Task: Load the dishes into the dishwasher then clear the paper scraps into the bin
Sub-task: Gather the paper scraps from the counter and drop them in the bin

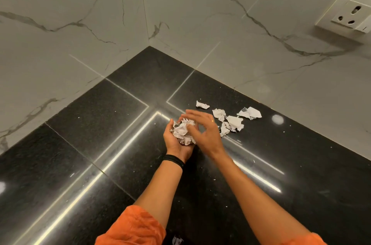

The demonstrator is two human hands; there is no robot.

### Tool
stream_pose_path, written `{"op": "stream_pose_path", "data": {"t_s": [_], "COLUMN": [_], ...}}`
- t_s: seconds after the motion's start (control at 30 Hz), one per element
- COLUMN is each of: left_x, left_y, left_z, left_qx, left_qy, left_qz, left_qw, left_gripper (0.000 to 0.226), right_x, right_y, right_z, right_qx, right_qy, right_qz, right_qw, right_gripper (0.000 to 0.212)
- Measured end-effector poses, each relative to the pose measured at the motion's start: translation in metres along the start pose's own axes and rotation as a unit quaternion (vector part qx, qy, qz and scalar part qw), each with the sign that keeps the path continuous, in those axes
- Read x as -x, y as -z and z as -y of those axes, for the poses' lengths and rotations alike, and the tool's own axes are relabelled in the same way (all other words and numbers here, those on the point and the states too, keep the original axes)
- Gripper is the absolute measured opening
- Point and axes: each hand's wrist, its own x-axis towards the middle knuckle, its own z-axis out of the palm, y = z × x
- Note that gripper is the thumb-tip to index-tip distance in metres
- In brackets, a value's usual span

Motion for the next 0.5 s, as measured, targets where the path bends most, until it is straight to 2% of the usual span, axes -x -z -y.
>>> {"op": "stream_pose_path", "data": {"t_s": [0.13, 0.27, 0.33, 0.43, 0.5], "left_x": [-0.009, -0.018, -0.021, -0.026, -0.027], "left_y": [-0.007, -0.008, -0.008, -0.010, -0.010], "left_z": [-0.001, -0.004, -0.005, -0.006, -0.006], "left_qx": [0.022, 0.029, 0.033, 0.026, 0.016], "left_qy": [-0.008, -0.004, -0.004, -0.009, -0.009], "left_qz": [-0.006, -0.026, -0.033, -0.037, -0.033], "left_qw": [1.000, 0.999, 0.999, 0.999, 0.999], "left_gripper": [0.033, 0.033, 0.035, 0.038, 0.042], "right_x": [-0.044, -0.080, -0.083, -0.073, -0.061], "right_y": [0.008, 0.014, 0.013, 0.012, 0.010], "right_z": [-0.031, -0.066, -0.079, -0.085, -0.079], "right_qx": [0.084, 0.249, 0.304, 0.305, 0.257], "right_qy": [-0.053, -0.039, -0.030, -0.020, -0.034], "right_qz": [-0.015, 0.109, 0.132, 0.103, 0.065], "right_qw": [0.995, 0.961, 0.943, 0.947, 0.964], "right_gripper": [0.031, 0.039, 0.038, 0.027, 0.018]}}
